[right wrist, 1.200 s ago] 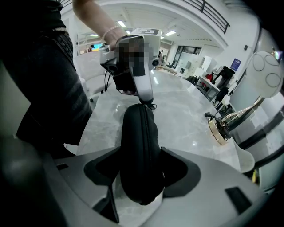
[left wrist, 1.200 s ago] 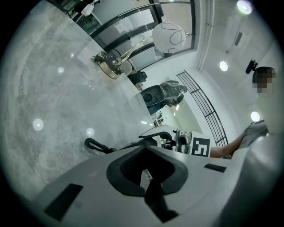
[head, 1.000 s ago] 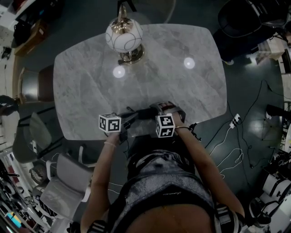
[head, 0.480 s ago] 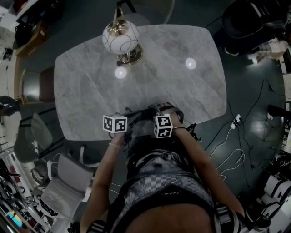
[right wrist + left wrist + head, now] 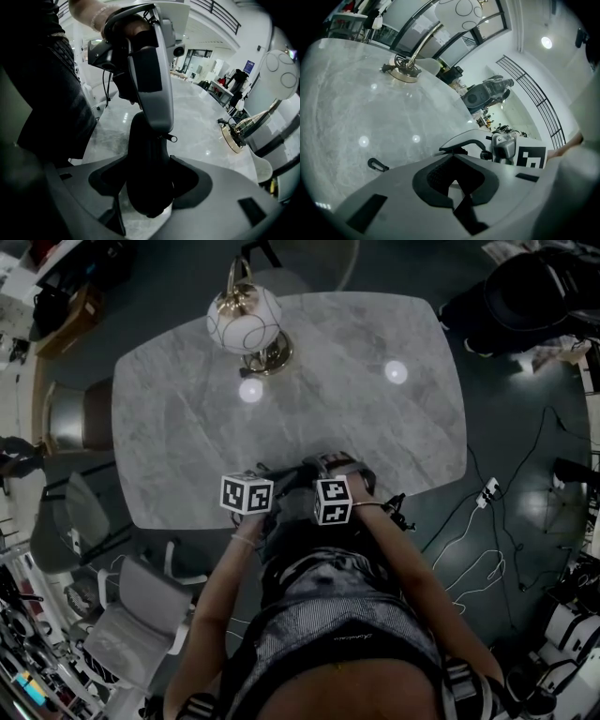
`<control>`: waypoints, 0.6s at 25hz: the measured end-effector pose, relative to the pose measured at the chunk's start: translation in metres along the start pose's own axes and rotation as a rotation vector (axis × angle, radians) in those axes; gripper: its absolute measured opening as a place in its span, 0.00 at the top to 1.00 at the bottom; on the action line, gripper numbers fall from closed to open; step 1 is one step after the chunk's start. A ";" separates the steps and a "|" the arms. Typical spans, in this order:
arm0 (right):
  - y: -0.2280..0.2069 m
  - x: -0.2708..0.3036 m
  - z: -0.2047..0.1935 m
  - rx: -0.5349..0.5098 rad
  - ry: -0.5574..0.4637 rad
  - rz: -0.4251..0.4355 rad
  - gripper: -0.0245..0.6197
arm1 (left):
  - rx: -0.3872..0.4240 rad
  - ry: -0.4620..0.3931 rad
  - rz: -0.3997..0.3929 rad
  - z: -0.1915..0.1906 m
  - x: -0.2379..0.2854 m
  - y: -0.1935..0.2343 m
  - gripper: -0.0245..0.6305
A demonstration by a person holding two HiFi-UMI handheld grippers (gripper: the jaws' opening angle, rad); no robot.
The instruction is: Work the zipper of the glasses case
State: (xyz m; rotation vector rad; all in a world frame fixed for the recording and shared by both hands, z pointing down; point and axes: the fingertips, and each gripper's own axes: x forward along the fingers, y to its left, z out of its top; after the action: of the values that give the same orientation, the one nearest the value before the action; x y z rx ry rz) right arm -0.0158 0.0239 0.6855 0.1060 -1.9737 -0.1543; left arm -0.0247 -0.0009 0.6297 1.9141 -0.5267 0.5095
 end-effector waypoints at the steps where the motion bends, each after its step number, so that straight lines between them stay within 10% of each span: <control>1: 0.000 0.001 0.000 -0.001 -0.002 0.001 0.47 | 0.002 0.001 0.001 0.001 0.003 -0.001 0.96; 15: -0.006 -0.033 -0.028 0.189 -0.126 0.108 0.47 | 0.047 -0.006 0.038 0.003 0.008 -0.005 0.96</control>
State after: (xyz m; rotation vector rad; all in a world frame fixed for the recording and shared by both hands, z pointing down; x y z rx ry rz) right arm 0.0235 0.0214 0.6654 0.1149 -2.1116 0.0987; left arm -0.0145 -0.0024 0.6295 1.9544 -0.5603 0.5449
